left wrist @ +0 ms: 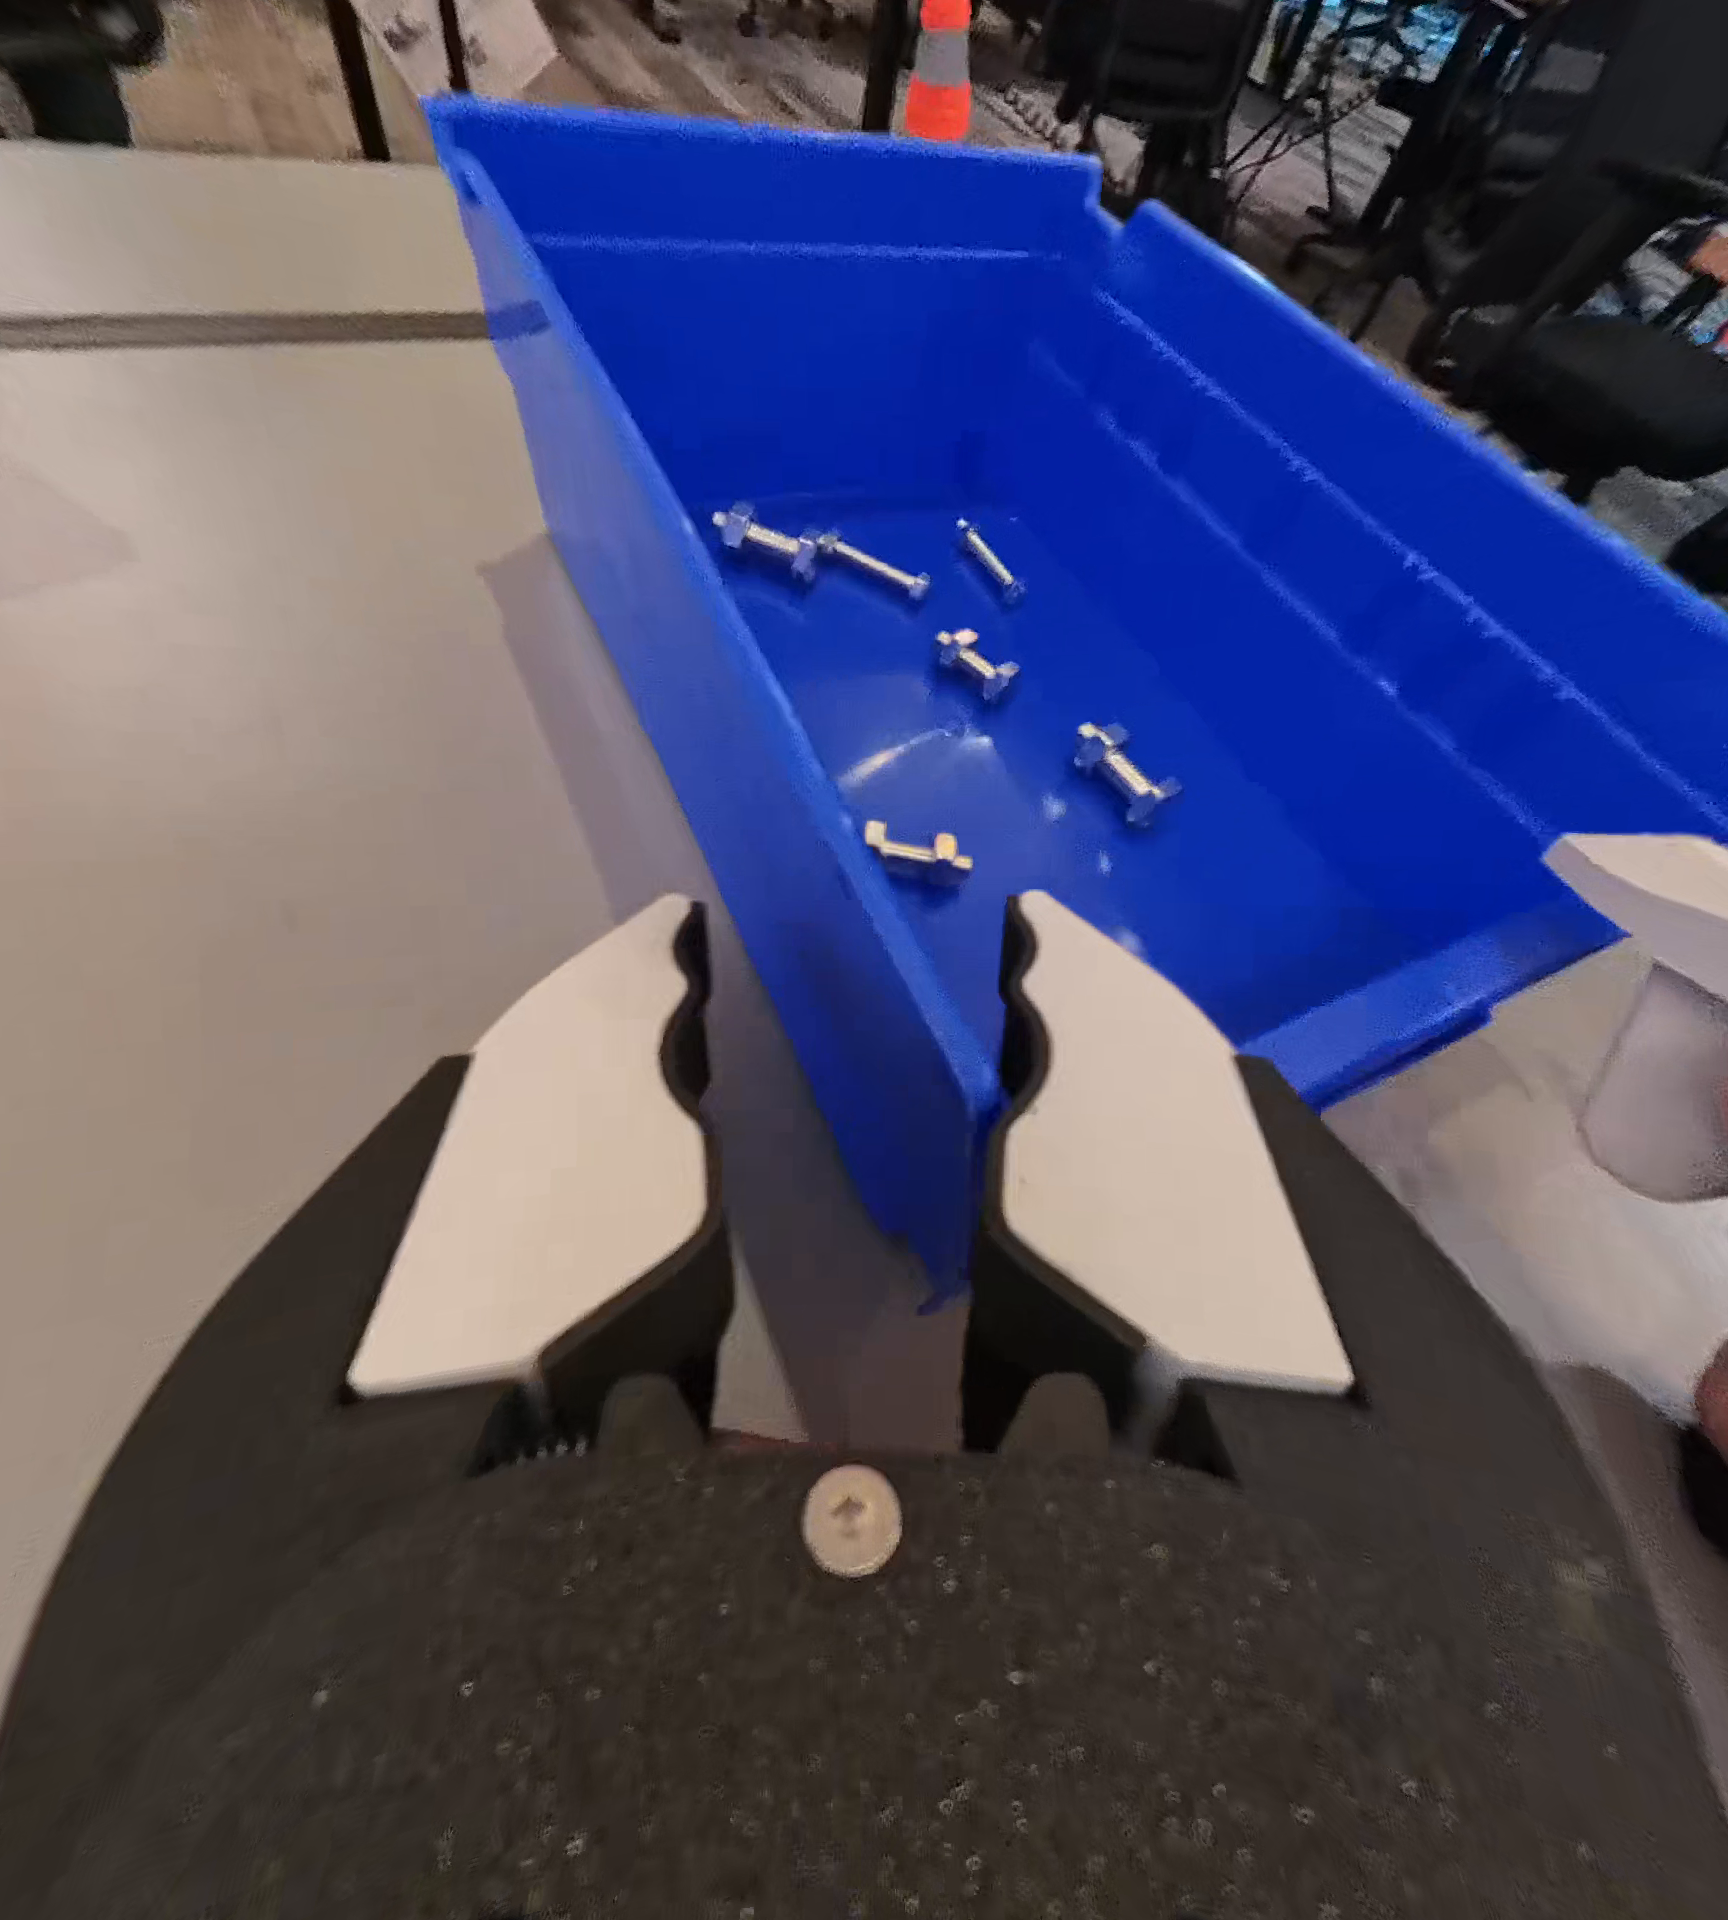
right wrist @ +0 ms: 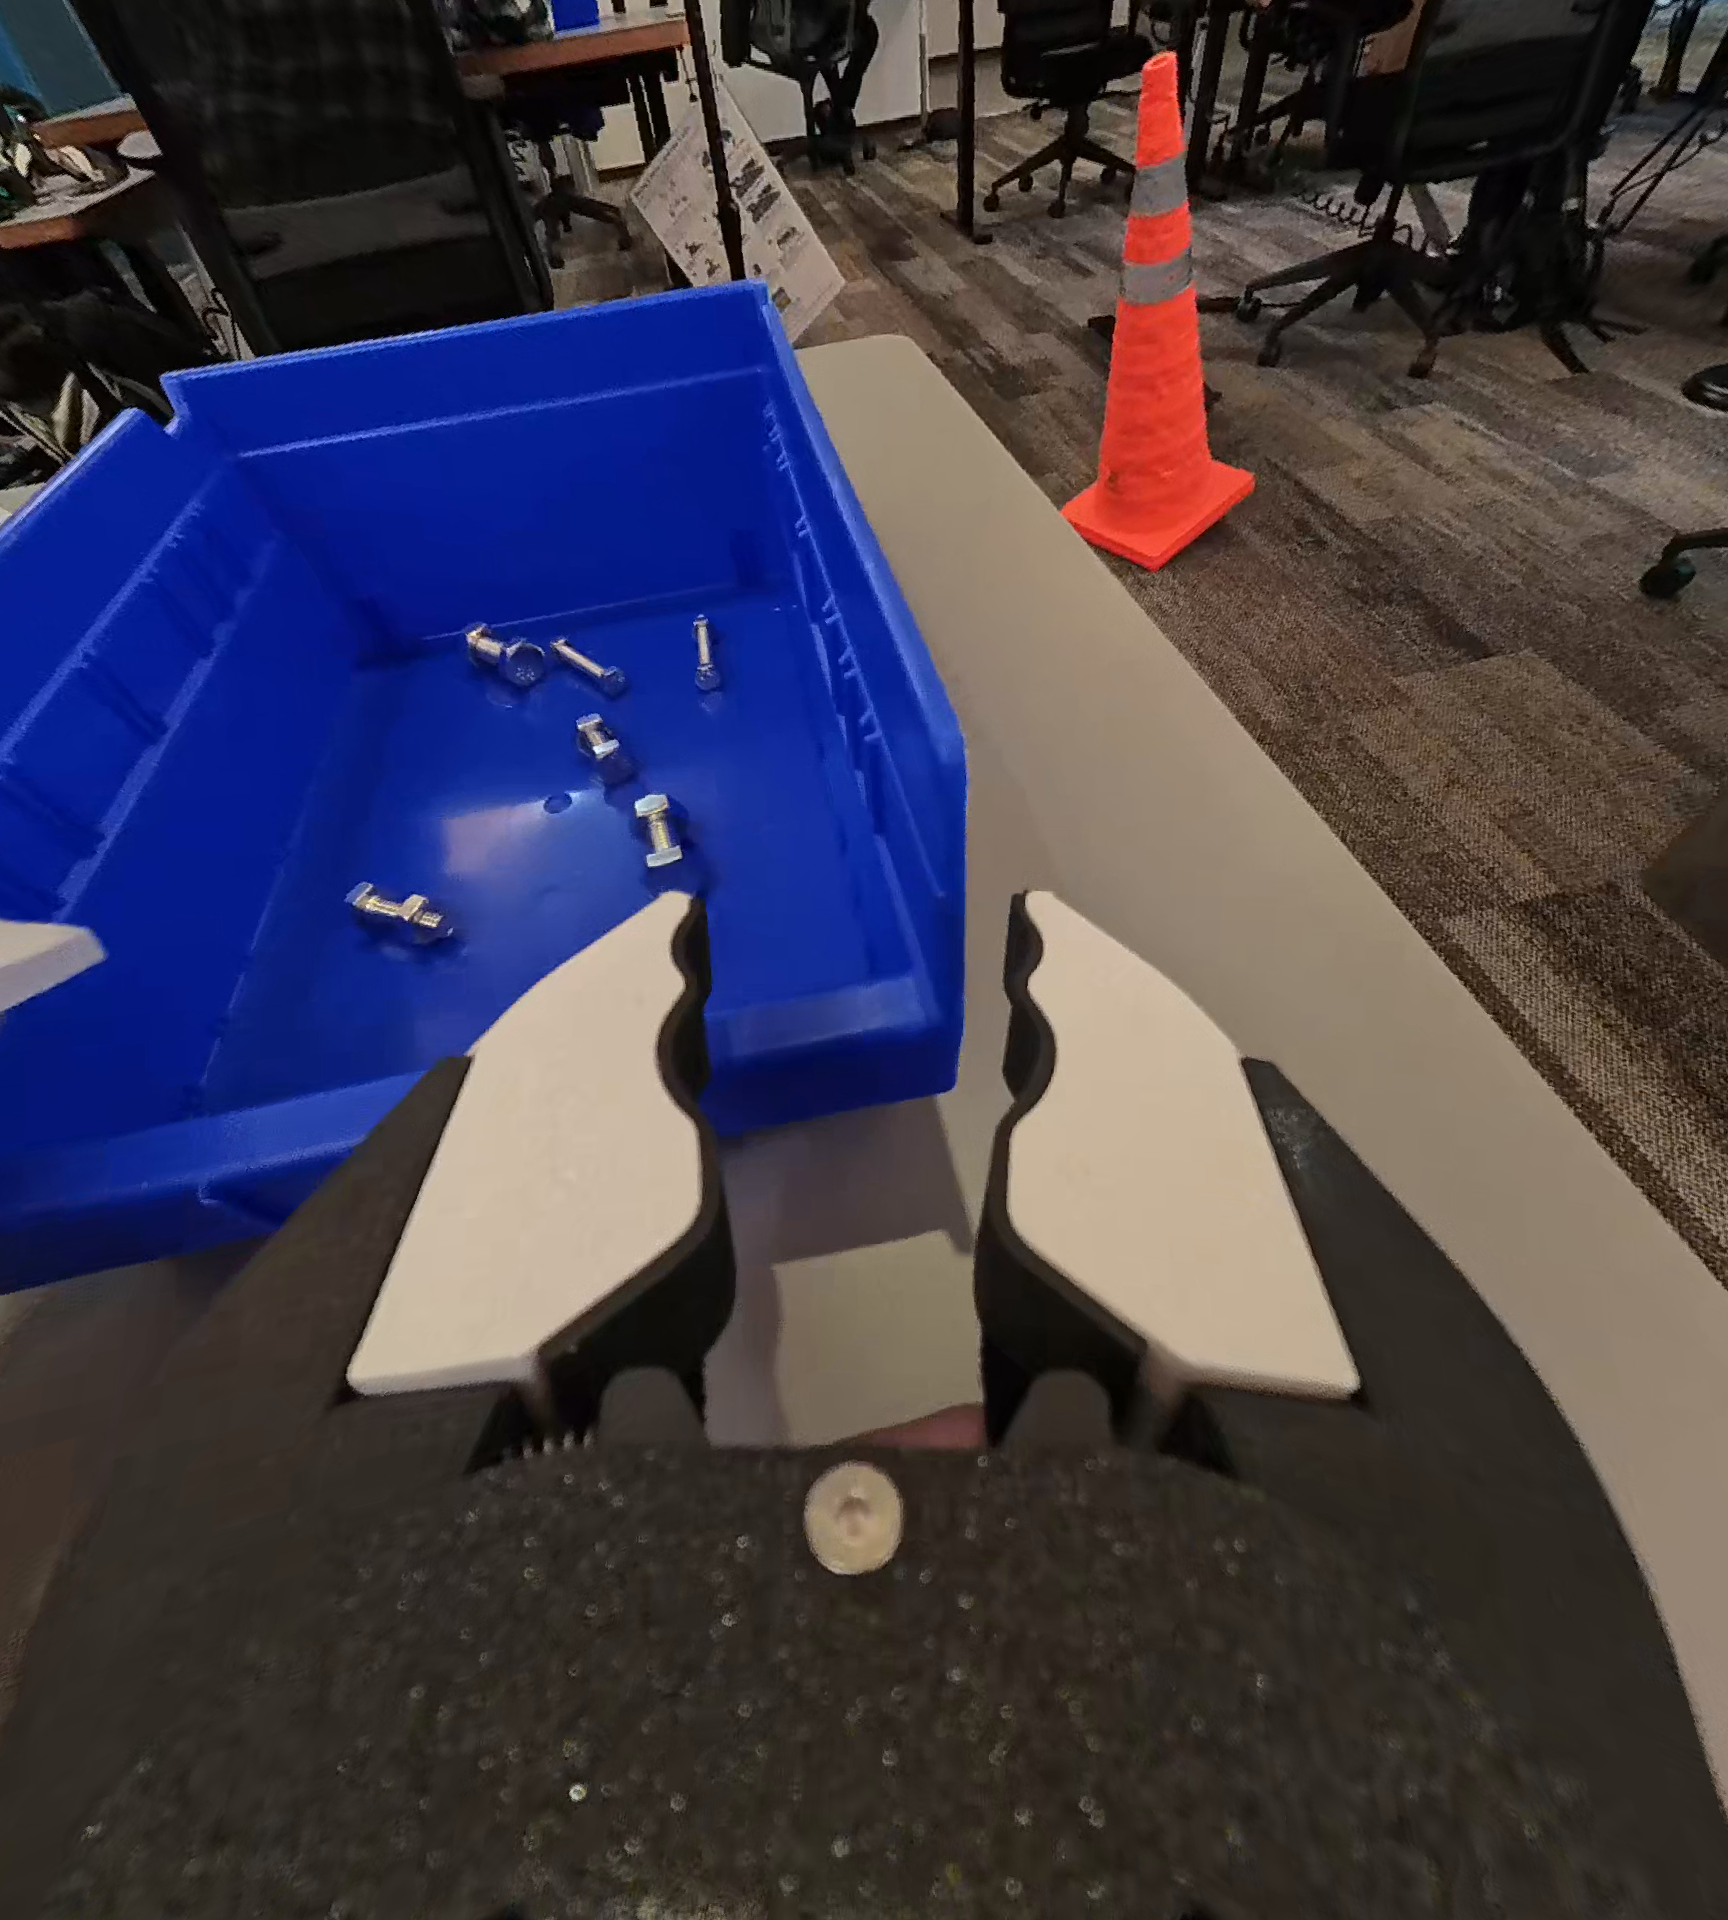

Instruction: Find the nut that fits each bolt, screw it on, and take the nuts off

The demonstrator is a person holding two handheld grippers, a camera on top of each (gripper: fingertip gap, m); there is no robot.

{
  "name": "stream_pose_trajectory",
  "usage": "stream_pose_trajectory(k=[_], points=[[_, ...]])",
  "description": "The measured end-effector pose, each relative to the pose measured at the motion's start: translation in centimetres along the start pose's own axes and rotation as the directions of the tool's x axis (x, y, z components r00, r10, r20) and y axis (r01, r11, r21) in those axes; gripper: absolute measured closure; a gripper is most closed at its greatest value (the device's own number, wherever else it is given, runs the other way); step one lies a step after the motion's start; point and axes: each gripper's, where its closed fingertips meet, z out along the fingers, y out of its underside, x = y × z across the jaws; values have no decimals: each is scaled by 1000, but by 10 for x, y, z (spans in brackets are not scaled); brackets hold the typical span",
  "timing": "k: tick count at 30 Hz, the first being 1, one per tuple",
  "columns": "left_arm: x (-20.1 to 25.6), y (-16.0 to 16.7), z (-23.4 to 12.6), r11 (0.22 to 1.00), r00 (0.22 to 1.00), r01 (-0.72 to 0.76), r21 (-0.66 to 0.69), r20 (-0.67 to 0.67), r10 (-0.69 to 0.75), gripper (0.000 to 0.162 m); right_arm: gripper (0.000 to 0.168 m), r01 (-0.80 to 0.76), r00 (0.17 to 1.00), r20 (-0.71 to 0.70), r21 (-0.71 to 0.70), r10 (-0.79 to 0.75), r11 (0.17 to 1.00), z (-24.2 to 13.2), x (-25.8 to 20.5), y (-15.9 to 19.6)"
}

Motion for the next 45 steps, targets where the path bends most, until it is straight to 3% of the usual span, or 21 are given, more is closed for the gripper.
stream_pose_trajectory(k=[2,7,10,12,15,23,31,38,45], points=[[2,1,1,999,999,32,-26,-24,-33,127,114,-10,1000,2,-15,10,1000,3,0,1],[-17,-4,-7,1000,997,20,-17,70,-19,149,124,-53,998,27,-40,54,998,10,-9,4],[-27,-4,-13,998,994,65,-3,83,-65,154,144,-51,998,27,13,50,999,7,-22,-1],[-35,-3,-20,999,994,45,-4,102,-45,155,142,-67,998,23,31,66,997,3,-32,-2],[-57,-2,-35,999,991,33,-10,129,-31,157,165,-121,991,63,24,119,992,-6,-52,4],[-129,-3,-110,999,986,-41,7,159,39,158,165,-106,984,150,80,93,991,-47,-147,14],[-216,8,-188,999,964,-18,39,266,7,158,163,-14,946,324,98,-19,995,-74,-258,19],[-261,35,-213,996,942,74,42,326,-83,158,161,32,902,427,76,-61,997,-68,-314,25],[-284,38,-223,994,914,108,35,389,-113,158,161,51,871,488,28,-58,998,-54,-341,33]])
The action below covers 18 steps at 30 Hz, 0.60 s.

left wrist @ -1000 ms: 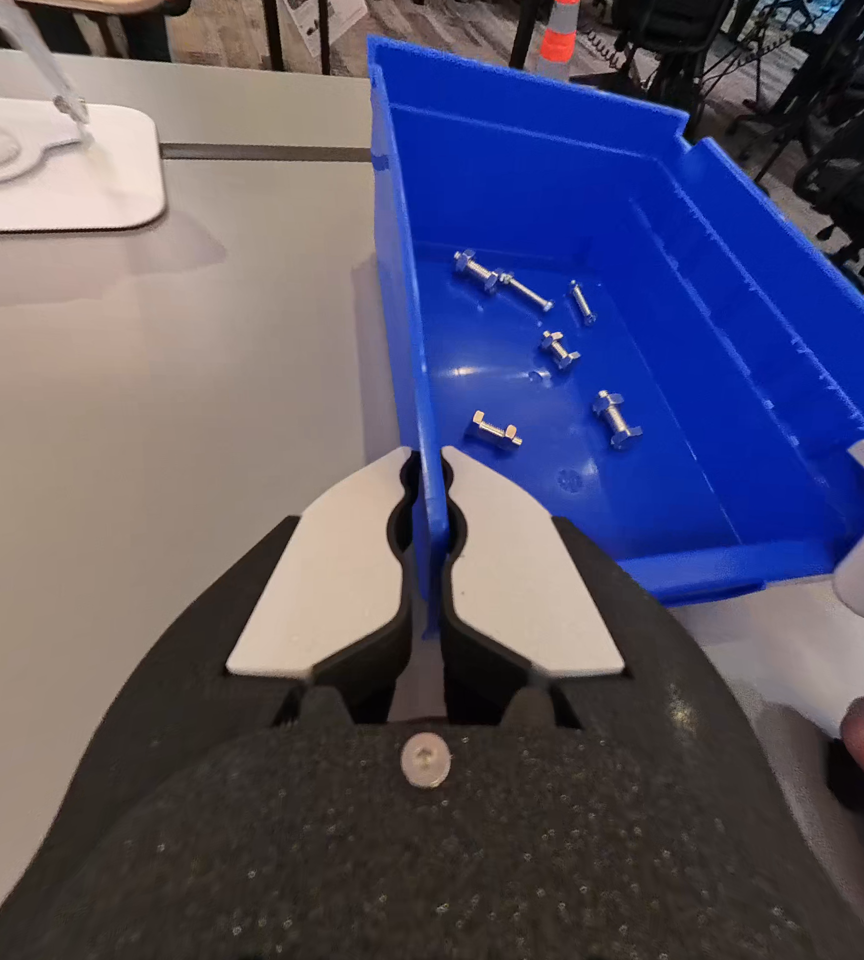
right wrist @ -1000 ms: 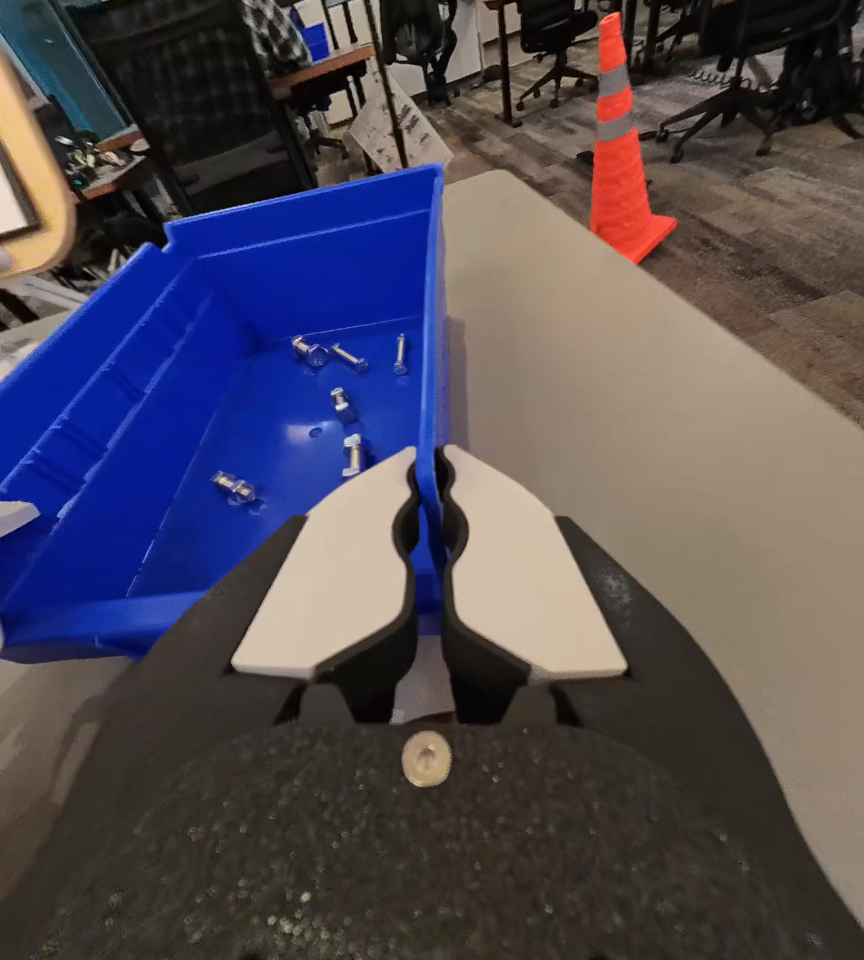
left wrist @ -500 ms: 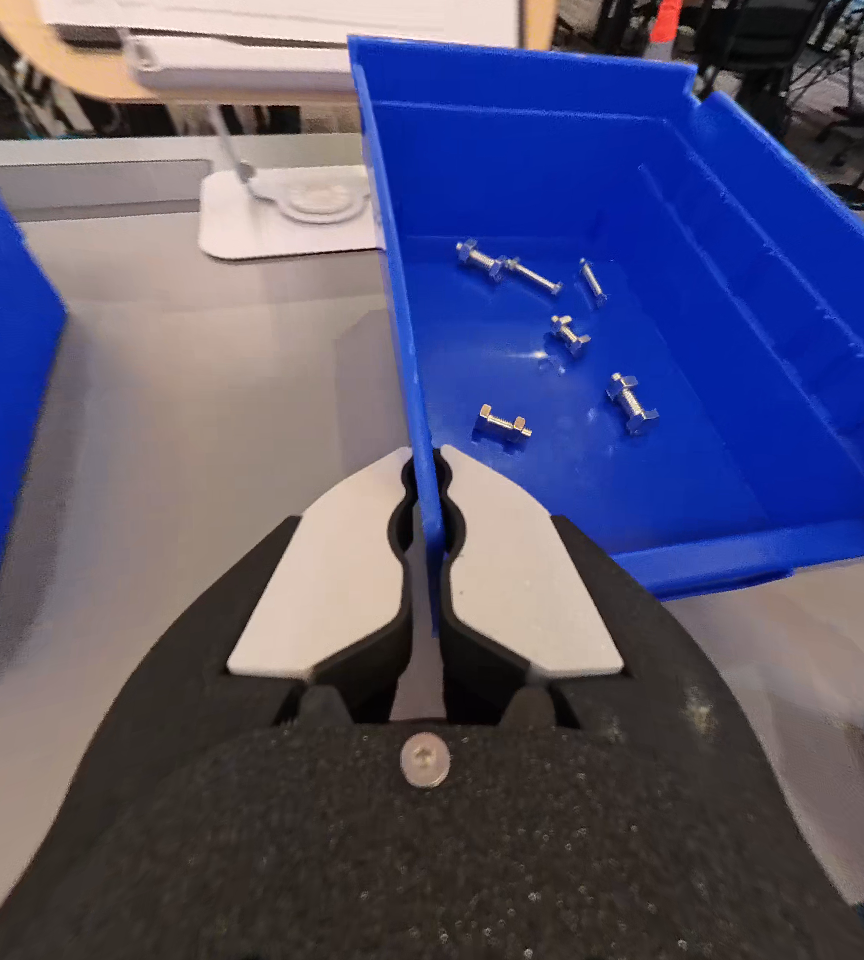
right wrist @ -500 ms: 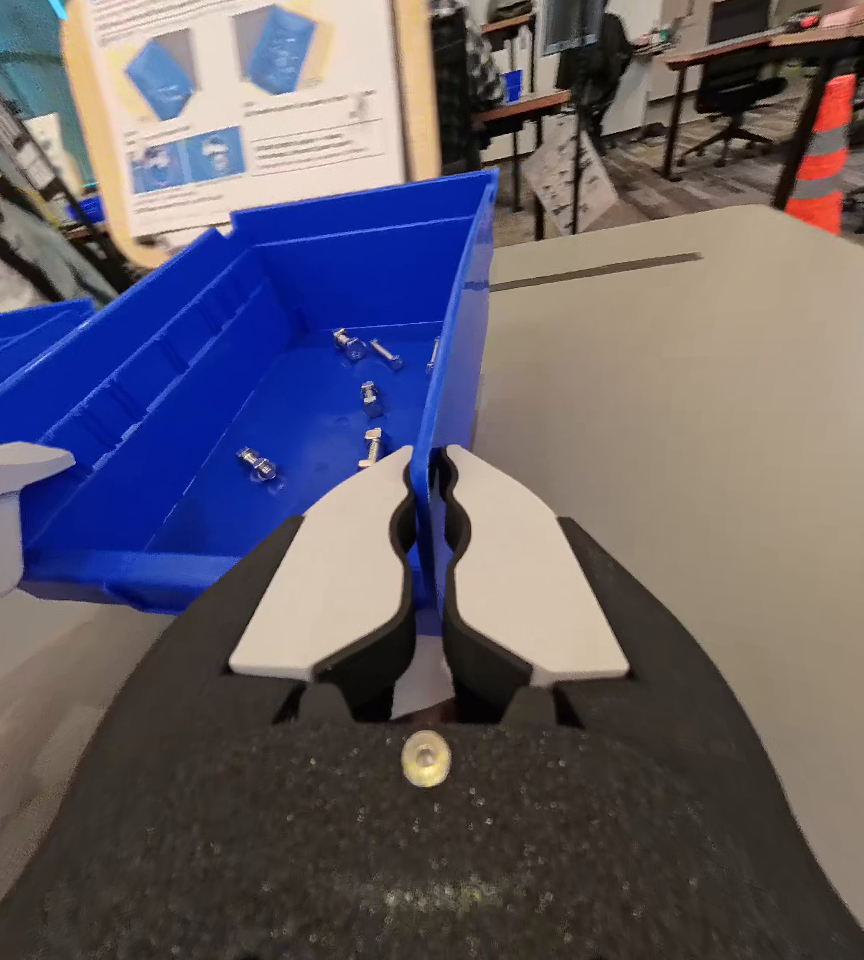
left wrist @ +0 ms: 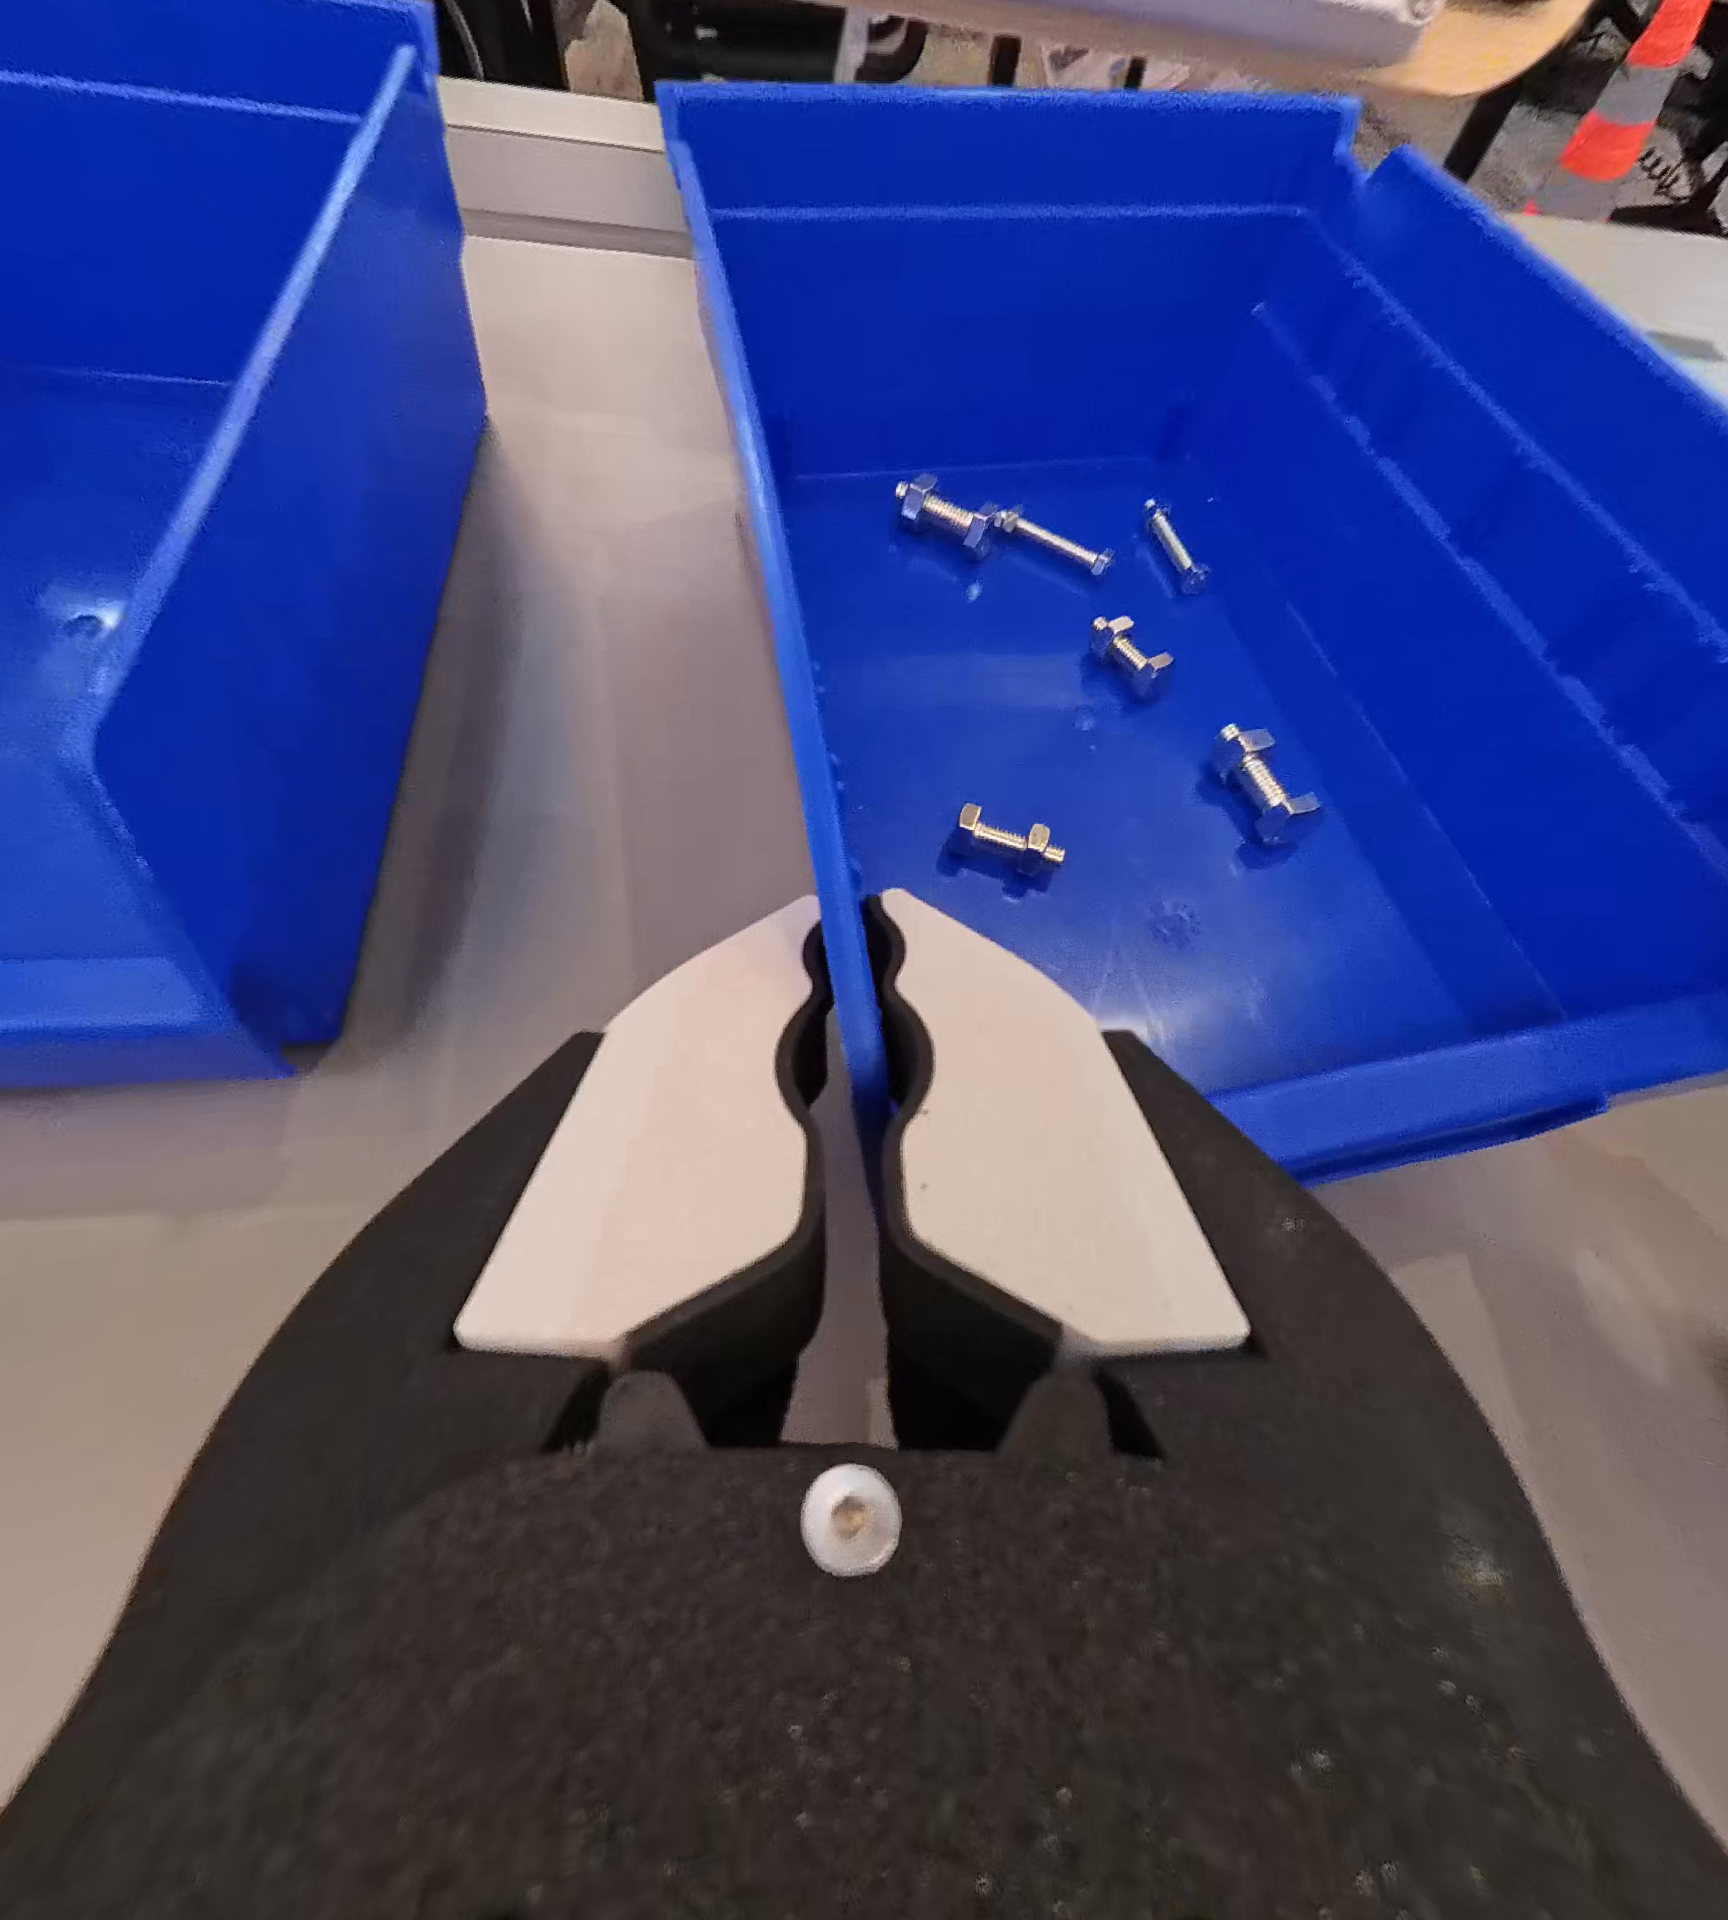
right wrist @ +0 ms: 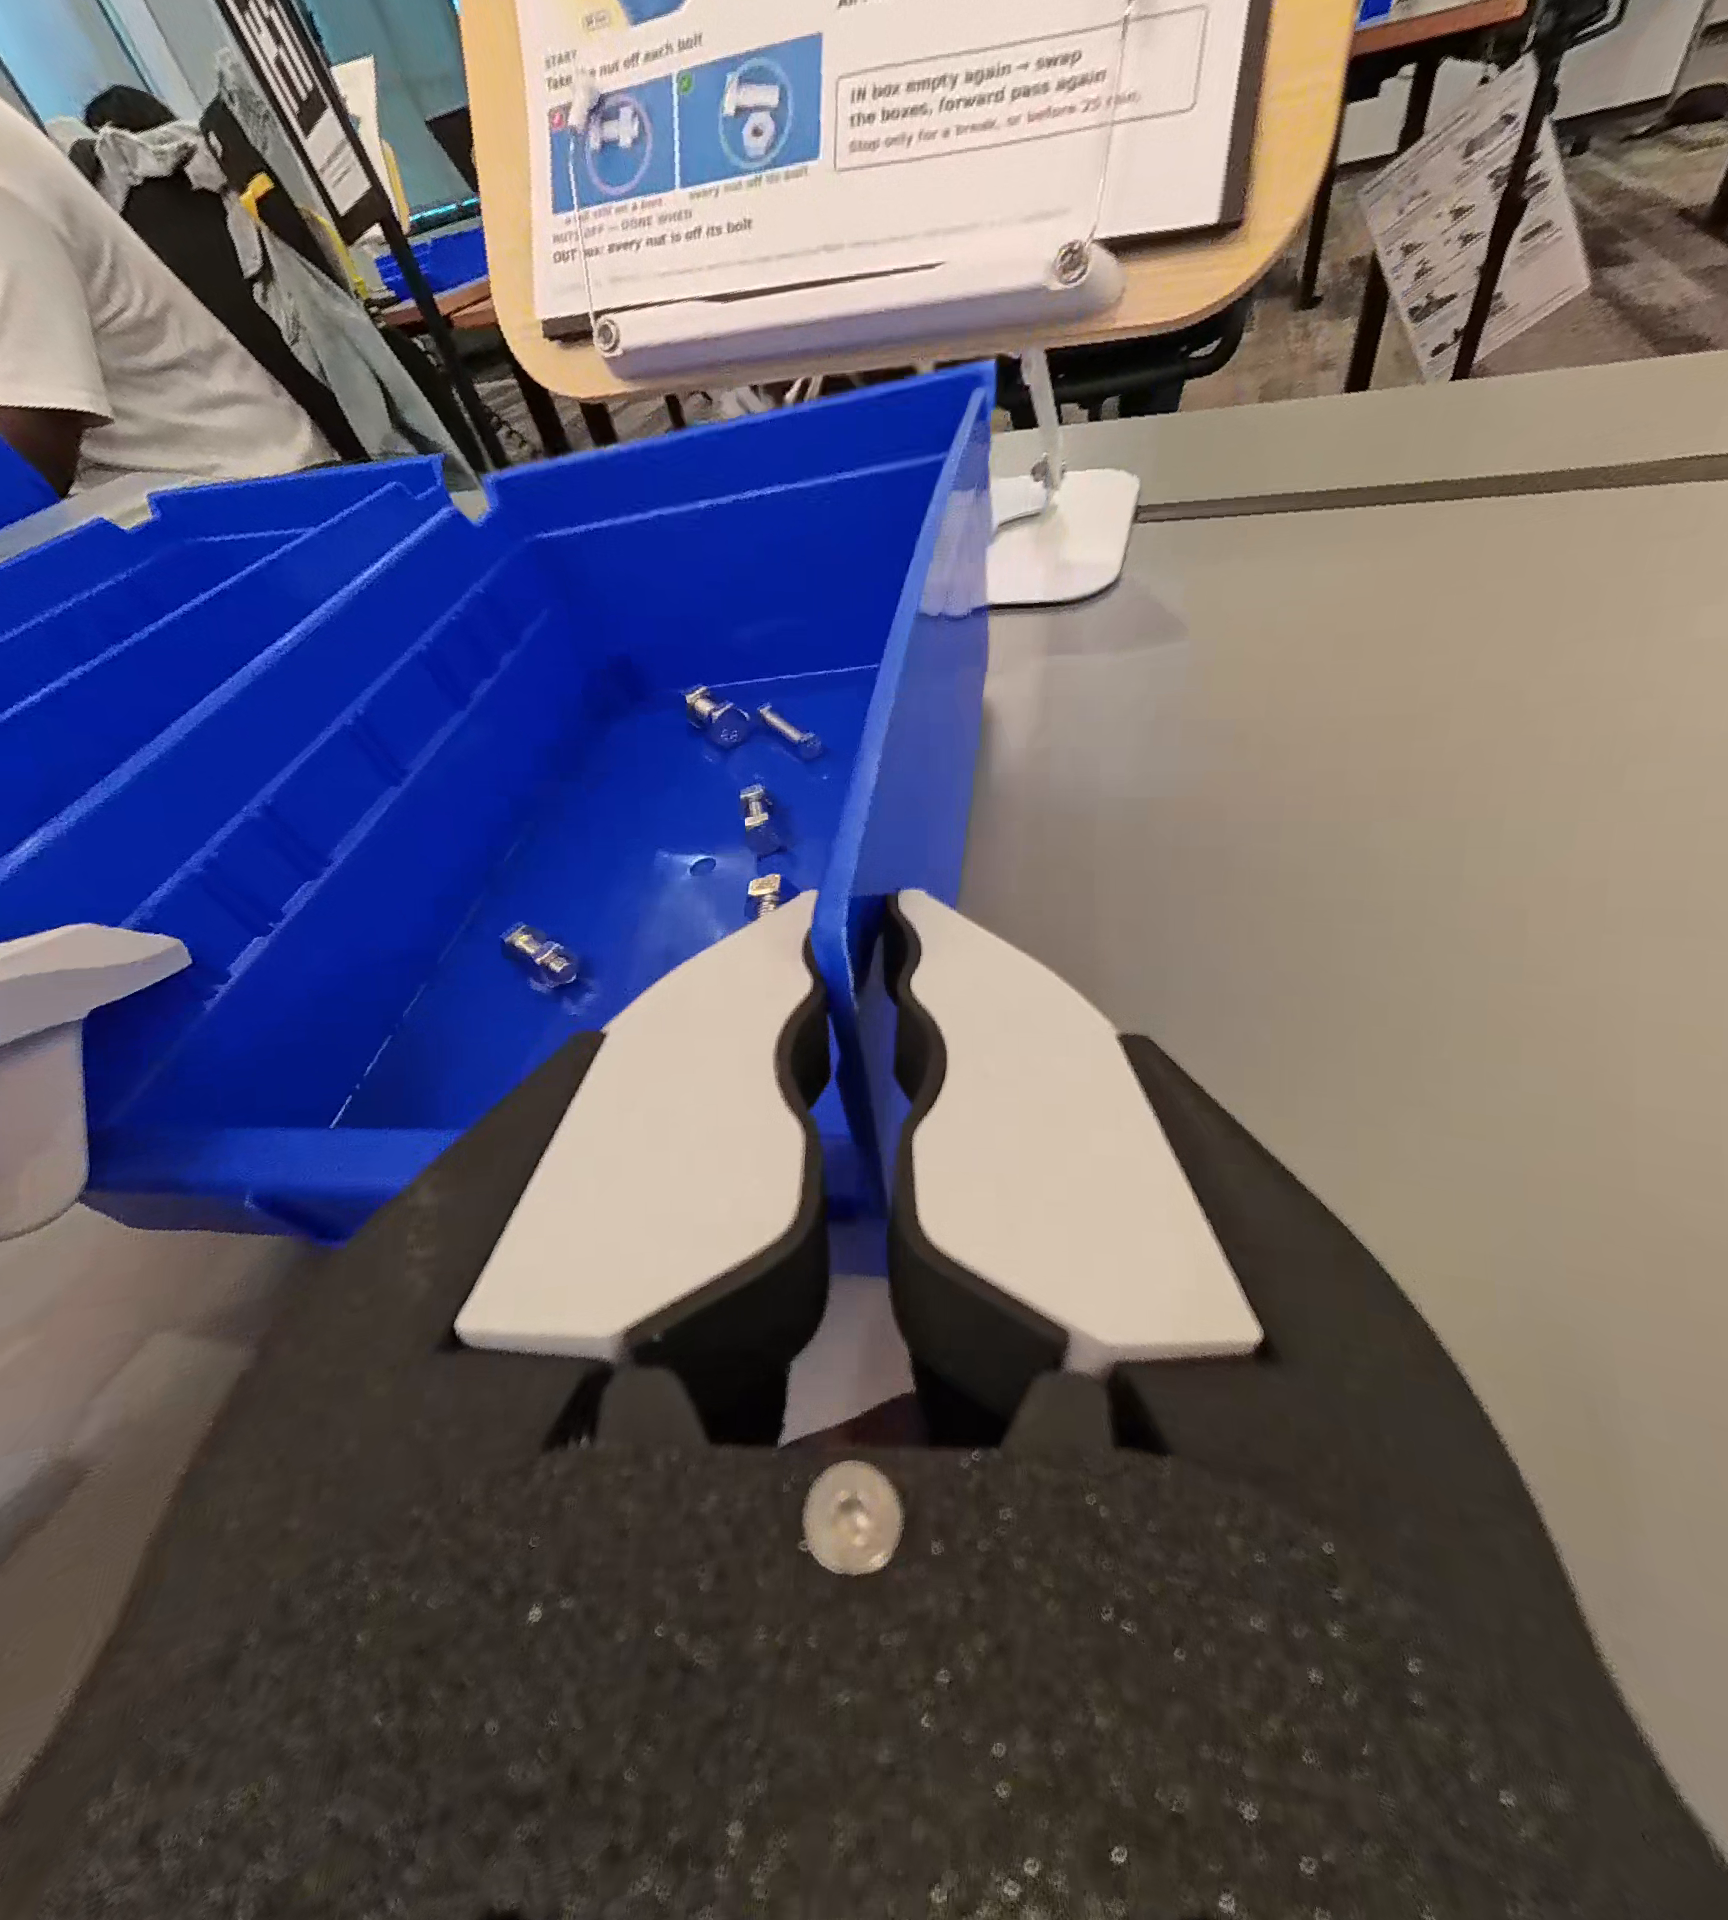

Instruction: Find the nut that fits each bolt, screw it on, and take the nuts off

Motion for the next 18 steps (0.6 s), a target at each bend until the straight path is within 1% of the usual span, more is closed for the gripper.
stream_pose_trajectory(k=[3,4,6,7,8,9,12,13,15,17,18], points=[[-5,-2,3,1000,1000,24,7,4,-24,155,162,-9,1000,17,-35,10,999,10,-1,6],[-4,-3,5,999,999,32,12,-7,-32,152,161,-15,999,32,-45,16,999,13,-2,9],[2,-3,4,998,996,62,-4,-70,-62,133,159,-29,997,65,-50,33,998,16,-5,10],[7,-3,0,997,990,77,-17,-116,-79,122,153,-22,996,90,-57,27,998,16,-8,10],[11,-2,-7,997,984,79,-26,-161,-82,109,142,-12,994,110,-65,19,998,16,-10,10],[12,-1,-16,997,979,66,-28,-190,-70,101,128,-6,993,117,-53,12,999,14,-10,7],[3,5,-58,999,963,42,2,-267,-40,93,122,66,987,142,46,-72,997,1,-14,-4],[-6,9,-72,998,956,56,0,-287,-54,89,122,114,984,128,90,-125,989,-3,-14,-7],[-35,16,-98,995,948,98,-6,-304,-95,87,123,201,975,58,176,-213,964,-15,-8,-13],[-82,19,-115,993,961,121,8,-250,-115,88,132,232,969,23,260,-246,937,-30,-6,-23],[-111,19,-118,994,976,109,18,-194,-103,91,134,232,968,29,283,-250,931,-35,-8,-25]])
